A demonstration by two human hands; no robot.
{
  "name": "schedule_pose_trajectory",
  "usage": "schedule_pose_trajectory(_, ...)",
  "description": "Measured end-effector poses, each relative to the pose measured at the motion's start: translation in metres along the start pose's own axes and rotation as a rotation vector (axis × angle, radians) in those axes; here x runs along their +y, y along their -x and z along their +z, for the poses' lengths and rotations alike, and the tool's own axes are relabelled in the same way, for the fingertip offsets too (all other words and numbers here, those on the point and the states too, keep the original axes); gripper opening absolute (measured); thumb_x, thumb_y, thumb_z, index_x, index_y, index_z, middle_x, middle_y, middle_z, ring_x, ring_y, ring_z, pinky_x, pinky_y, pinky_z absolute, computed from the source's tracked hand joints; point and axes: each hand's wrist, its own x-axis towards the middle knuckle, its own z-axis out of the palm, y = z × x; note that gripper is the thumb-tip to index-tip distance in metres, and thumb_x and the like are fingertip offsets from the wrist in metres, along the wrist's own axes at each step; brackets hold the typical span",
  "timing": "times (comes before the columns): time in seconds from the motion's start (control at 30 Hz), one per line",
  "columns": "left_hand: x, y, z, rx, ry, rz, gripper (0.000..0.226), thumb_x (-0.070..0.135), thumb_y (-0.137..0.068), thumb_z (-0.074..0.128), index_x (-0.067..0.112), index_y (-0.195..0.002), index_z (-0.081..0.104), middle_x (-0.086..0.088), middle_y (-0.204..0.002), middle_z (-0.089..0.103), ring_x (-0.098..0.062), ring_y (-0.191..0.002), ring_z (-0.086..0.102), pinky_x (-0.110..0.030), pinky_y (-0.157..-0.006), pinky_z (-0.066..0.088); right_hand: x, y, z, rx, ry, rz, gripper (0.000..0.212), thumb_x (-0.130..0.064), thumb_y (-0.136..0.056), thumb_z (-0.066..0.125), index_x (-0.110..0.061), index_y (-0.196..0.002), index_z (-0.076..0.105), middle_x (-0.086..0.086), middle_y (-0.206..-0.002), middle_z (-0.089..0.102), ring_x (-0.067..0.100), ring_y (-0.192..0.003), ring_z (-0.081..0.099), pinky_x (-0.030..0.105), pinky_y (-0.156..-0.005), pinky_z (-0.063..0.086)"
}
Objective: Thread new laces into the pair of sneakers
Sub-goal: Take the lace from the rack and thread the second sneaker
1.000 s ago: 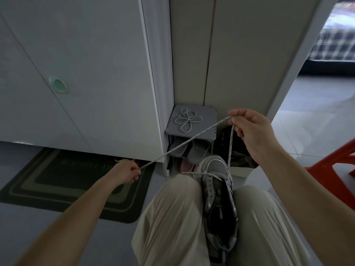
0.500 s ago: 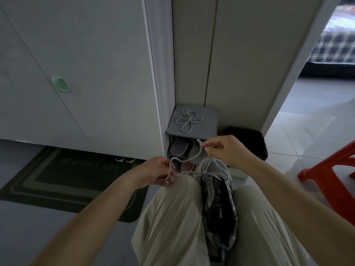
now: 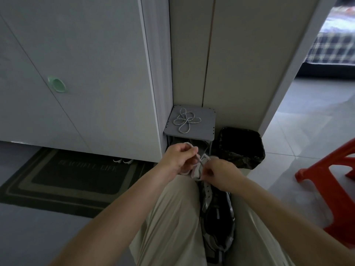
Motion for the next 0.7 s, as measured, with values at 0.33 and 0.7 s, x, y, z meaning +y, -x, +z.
schedule_pose_trajectory(0.33,-0.014,-0.002,0.004,-0.059,-0.082,0.02,0.006,0.012,-0.09,0.062,0.006,-0.092,0.062,-0.008,-0.082,0.068,-0.015,-0.07,0.066,-0.029,-0.066,0.058,0.015,0.023,-0.001,0.095,-0.166,-0.079,0.014,-0.038,-0.092,0.054,-0.03,-0.103,0.058,-0.021,-0.076,0.054,0.002,-0.08,0.052,0.03,-0.09,0.037)
schedule_pose_trajectory(0.7,-0.01,0.001,0.007,-0.034,-0.037,0.032,0.008,0.011,-0.091,0.061,0.004,-0.093,0.062,-0.01,-0.084,0.069,-0.014,-0.065,0.066,-0.041,-0.076,0.056,-0.007,0.01,0.0,-0.142,0.207,0.003,0.036,-0.048,-0.093,0.044,-0.02,-0.11,0.059,0.005,-0.124,0.048,0.025,-0.121,0.043,0.044,-0.102,0.031)
